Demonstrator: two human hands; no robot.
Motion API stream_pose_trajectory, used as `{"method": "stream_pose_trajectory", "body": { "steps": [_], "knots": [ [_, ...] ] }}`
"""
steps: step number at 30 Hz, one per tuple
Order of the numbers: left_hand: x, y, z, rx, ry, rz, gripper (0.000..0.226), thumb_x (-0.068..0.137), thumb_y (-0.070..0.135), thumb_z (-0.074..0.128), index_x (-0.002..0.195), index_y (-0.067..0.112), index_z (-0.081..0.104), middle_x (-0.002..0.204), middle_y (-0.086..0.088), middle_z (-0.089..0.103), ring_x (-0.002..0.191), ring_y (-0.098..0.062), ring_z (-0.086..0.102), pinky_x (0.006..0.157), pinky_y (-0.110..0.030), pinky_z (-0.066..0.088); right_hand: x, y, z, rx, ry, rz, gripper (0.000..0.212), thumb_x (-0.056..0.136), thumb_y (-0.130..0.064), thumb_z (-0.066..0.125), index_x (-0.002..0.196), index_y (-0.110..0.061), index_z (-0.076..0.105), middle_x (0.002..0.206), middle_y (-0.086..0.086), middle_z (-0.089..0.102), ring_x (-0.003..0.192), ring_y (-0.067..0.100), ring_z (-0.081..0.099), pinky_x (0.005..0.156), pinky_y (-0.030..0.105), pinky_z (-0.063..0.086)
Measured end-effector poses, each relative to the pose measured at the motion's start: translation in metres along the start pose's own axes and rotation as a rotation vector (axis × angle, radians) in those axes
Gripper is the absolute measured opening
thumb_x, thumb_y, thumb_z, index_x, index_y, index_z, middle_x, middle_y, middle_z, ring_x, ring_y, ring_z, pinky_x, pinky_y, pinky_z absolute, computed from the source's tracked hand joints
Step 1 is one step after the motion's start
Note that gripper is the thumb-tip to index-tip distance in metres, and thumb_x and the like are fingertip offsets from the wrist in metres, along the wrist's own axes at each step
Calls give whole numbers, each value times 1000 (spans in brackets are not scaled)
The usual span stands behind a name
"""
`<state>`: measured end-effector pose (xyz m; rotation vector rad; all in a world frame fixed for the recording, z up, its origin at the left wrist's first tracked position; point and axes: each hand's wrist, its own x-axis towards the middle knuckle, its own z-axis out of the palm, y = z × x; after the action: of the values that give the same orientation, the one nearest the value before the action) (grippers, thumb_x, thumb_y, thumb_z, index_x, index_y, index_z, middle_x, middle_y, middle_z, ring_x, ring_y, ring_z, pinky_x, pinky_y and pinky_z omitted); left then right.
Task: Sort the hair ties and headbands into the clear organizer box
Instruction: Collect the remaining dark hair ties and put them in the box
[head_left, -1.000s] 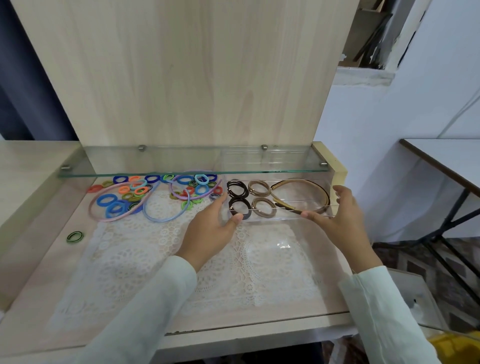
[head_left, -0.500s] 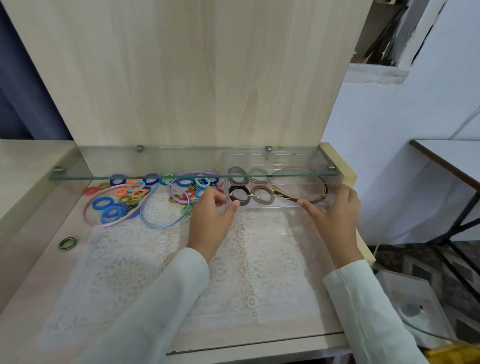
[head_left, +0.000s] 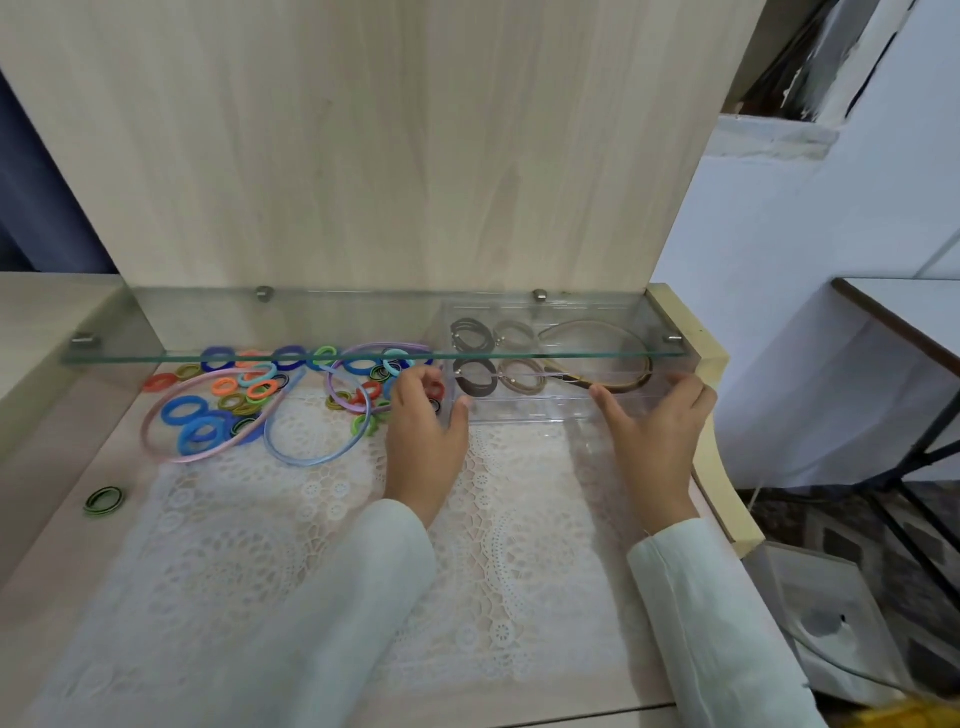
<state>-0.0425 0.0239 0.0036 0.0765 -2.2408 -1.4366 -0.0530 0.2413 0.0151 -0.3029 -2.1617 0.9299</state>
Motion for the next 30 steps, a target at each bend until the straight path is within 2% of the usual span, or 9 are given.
{"method": "stream_pose_trajectory", "body": {
  "steps": [4, 6, 8, 10, 13, 18, 23, 26, 30],
  "knots": [
    [-1, -5, 7, -25, -20, 5, 42, 94, 17, 63, 132, 13, 45, 130, -3, 53, 117, -13, 52, 100, -22, 44, -4, 1, 1, 38, 7, 2, 76, 71, -40, 81, 121, 3, 45, 121, 18, 43, 103, 22, 44, 87, 13, 31],
    [0, -7, 9, -16, -53, -11, 48, 97, 18, 59, 141, 14, 41, 140, -1, 50, 128, -15, 48, 107, -31, 43, -7, 0, 3, 25, 13, 1, 75, 74, -40, 80, 124, 3, 44, 123, 17, 42, 105, 23, 45, 90, 18, 35],
    [0, -9, 10, 7, -95, 6, 54, 98, 19, 56, 147, 15, 35, 147, 0, 47, 135, -17, 44, 112, -38, 40, -11, -3, 6, -30, 7, -3, 77, 75, -39, 79, 128, 4, 41, 127, 20, 40, 107, 30, 48, 92, 33, 44],
    [-1, -8, 11, 49, -140, 14, 59, 99, 18, 54, 152, 15, 28, 153, -1, 41, 140, -17, 38, 115, -34, 34, -16, -5, 10, -111, -36, -6, 86, 75, -40, 78, 134, 6, 35, 134, 24, 36, 113, 38, 47, 93, 44, 46],
    [-3, -5, 10, 59, -180, 11, 65, 99, 18, 54, 156, 16, 21, 158, -1, 33, 144, -16, 32, 113, -23, 26, -27, -7, 13, -165, -102, -2, 91, 77, -38, 75, 141, 8, 29, 138, 28, 33, 116, 42, 44, 93, 45, 43],
    [-6, -1, 7, 63, -262, -58, 85, 93, 15, 61, 158, 21, 7, 158, -2, 34, 143, -18, 35, 110, -23, 29, -43, -14, 15, -199, -181, -101, 47, 82, -28, 67, 117, -1, 52, 129, 21, 43, 108, 38, 50, 86, 46, 48],
    [-7, 2, 2, 79, -307, -85, 91, 91, 15, 62, 158, 23, 2, 158, -1, 33, 141, -18, 37, 102, -18, 28, -55, -23, 20, -234, -232, -256, 33, 84, -23, 66, 113, -8, 60, 124, 18, 50, 100, 33, 55, 78, 43, 51],
    [-8, 3, 0, 94, -330, -84, 94, 90, 14, 63, 158, 23, 0, 158, 0, 33, 139, -17, 39, 96, -14, 29, -59, -23, 21, -282, -239, -285, 36, 82, -24, 68, 114, -8, 63, 114, 17, 56, 92, 35, 58, 71, 42, 50],
    [-8, 3, -1, 102, -359, -76, 101, 86, 17, 68, 158, 24, -3, 158, 0, 32, 142, -19, 36, 103, -18, 27, -61, -21, 20, -402, -286, -245, 48, 82, -33, 67, 126, -13, 59, 120, 16, 54, 100, 35, 55, 76, 43, 48]
  ]
}}
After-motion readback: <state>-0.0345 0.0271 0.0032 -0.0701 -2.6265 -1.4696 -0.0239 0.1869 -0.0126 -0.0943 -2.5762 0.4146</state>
